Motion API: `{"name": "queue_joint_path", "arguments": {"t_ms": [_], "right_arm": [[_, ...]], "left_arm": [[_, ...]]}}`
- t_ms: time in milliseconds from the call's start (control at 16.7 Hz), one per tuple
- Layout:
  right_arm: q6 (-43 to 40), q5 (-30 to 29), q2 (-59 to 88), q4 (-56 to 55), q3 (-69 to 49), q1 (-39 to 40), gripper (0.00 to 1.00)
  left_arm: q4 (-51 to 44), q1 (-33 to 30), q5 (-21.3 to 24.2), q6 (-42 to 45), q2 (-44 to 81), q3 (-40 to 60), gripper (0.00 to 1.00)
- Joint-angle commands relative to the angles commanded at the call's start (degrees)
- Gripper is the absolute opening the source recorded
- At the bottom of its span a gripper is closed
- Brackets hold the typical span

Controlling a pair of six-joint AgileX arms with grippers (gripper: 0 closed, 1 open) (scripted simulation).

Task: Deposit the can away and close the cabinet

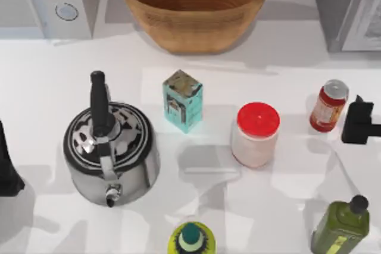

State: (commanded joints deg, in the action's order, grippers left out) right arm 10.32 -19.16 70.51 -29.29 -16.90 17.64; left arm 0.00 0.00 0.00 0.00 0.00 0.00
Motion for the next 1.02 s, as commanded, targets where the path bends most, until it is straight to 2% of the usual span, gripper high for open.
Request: {"name": "queue_joint_path", "arguments": {"t_ms": [180,420,1020], "right_arm": [[2.37,-2.92,13.12,-5.63,-3.14,3.61,1.0],[4.13,-4.84,22.82,-10.29,-5.7,7.76,1.0],[4.35,-5.05,24.07,-9.65,-6.46,8.46,1.0]], "left_arm": [[0.0,0.0,0.0,0.0,0.0,0.0,1.0],[0.0,0.0,0.0,0.0,0.0,0.0,1.0],[0.0,0.0,0.0,0.0,0.0,0.0,1.0]]}}
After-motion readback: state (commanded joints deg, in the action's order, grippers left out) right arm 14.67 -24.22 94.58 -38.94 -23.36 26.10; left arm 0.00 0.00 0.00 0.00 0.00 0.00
